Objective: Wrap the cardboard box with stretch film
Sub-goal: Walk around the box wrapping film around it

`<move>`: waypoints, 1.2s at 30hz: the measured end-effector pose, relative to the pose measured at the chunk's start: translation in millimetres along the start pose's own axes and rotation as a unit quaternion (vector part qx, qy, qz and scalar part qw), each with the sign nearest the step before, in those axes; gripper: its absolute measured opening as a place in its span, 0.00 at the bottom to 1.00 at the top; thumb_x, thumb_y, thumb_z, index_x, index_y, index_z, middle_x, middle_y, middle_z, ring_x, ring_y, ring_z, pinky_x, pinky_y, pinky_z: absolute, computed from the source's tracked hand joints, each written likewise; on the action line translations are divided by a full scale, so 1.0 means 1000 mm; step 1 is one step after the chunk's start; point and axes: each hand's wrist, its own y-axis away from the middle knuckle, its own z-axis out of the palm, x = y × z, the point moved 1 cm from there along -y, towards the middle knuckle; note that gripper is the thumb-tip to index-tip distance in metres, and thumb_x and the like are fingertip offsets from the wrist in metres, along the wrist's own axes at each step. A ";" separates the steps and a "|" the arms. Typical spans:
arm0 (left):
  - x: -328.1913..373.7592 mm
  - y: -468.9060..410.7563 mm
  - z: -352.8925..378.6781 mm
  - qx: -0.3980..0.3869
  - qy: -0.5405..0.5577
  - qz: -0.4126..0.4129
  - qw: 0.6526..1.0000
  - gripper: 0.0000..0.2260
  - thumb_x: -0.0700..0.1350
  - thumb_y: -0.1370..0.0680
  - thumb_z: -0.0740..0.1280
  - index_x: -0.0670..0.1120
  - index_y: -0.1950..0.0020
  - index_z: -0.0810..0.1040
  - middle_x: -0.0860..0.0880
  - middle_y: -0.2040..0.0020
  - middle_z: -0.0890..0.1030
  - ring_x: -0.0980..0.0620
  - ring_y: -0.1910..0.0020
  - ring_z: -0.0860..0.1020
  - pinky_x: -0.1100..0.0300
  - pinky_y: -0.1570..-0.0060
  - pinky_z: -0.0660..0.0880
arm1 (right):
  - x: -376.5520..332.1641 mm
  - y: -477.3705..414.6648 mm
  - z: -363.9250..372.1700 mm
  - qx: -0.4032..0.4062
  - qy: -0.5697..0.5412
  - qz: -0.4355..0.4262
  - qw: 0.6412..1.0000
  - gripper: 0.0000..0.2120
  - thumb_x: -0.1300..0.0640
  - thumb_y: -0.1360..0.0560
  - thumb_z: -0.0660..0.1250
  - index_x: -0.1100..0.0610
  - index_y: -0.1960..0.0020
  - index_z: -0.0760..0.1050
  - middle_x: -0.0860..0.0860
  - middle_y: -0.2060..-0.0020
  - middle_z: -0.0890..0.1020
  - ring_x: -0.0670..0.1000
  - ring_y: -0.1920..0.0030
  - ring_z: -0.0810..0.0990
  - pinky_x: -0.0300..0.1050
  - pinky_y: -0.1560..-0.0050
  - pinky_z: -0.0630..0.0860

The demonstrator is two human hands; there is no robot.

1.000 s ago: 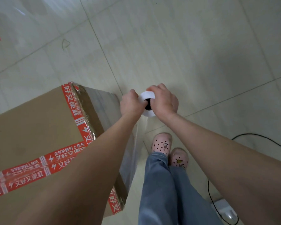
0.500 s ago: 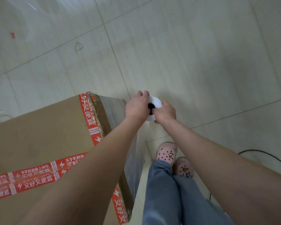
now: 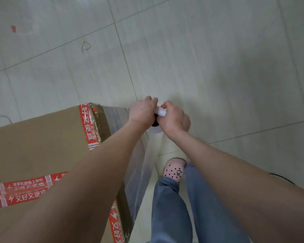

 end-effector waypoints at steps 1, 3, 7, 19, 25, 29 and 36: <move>-0.004 -0.002 -0.001 0.010 0.029 -0.023 0.999 0.11 0.42 0.26 0.64 0.42 0.45 0.71 0.44 0.48 0.74 0.42 0.51 0.77 0.55 0.63 0.67 | -0.004 -0.005 -0.002 0.009 0.018 -0.015 1.000 0.10 0.53 0.27 0.63 0.47 0.46 0.73 0.50 0.52 0.79 0.55 0.54 0.80 0.43 0.61 0.67; -0.012 -0.007 -0.004 0.038 0.074 -0.060 0.995 0.10 0.43 0.26 0.64 0.41 0.46 0.72 0.43 0.49 0.75 0.41 0.52 0.77 0.54 0.62 0.68 | -0.014 -0.014 -0.007 0.026 0.043 -0.035 0.998 0.09 0.53 0.26 0.64 0.46 0.46 0.73 0.49 0.50 0.79 0.55 0.52 0.80 0.43 0.60 0.67; -0.030 -0.016 -0.011 0.086 0.150 -0.154 0.973 0.10 0.42 0.26 0.64 0.40 0.47 0.74 0.42 0.50 0.78 0.40 0.51 0.76 0.55 0.60 0.67 | -0.031 -0.030 -0.017 0.020 0.038 -0.041 0.998 0.13 0.50 0.26 0.66 0.50 0.42 0.70 0.49 0.45 0.76 0.55 0.49 0.80 0.44 0.57 0.67; -0.068 -0.019 -0.030 0.056 0.138 -0.213 0.966 0.14 0.45 0.24 0.65 0.41 0.42 0.71 0.41 0.47 0.78 0.40 0.48 0.77 0.54 0.59 0.68 | -0.073 -0.046 0.007 -0.157 -0.104 0.025 0.982 0.13 0.53 0.22 0.62 0.58 0.41 0.71 0.56 0.45 0.79 0.60 0.48 0.80 0.47 0.54 0.74; -0.057 -0.022 -0.035 0.041 0.025 -0.101 0.994 0.16 0.41 0.23 0.63 0.45 0.35 0.68 0.44 0.42 0.72 0.45 0.44 0.74 0.55 0.60 0.68 | -0.078 -0.043 0.007 -0.159 -0.091 0.030 0.983 0.12 0.56 0.22 0.58 0.59 0.40 0.71 0.57 0.45 0.78 0.58 0.49 0.77 0.45 0.57 0.69; -0.062 -0.032 -0.035 0.036 0.018 -0.089 0.995 0.16 0.41 0.22 0.63 0.46 0.35 0.69 0.46 0.42 0.72 0.46 0.44 0.73 0.56 0.61 0.68 | -0.084 -0.049 0.007 -0.160 -0.094 0.038 0.982 0.13 0.55 0.23 0.60 0.60 0.40 0.71 0.58 0.45 0.78 0.59 0.48 0.78 0.46 0.57 0.71; -0.072 -0.060 -0.039 -0.059 0.011 -0.071 0.996 0.17 0.38 0.26 0.65 0.46 0.37 0.75 0.47 0.43 0.78 0.45 0.46 0.78 0.59 0.59 0.69 | -0.086 -0.061 0.012 -0.162 -0.085 0.057 0.982 0.20 0.51 0.28 0.69 0.54 0.38 0.70 0.54 0.46 0.79 0.57 0.49 0.79 0.46 0.55 0.73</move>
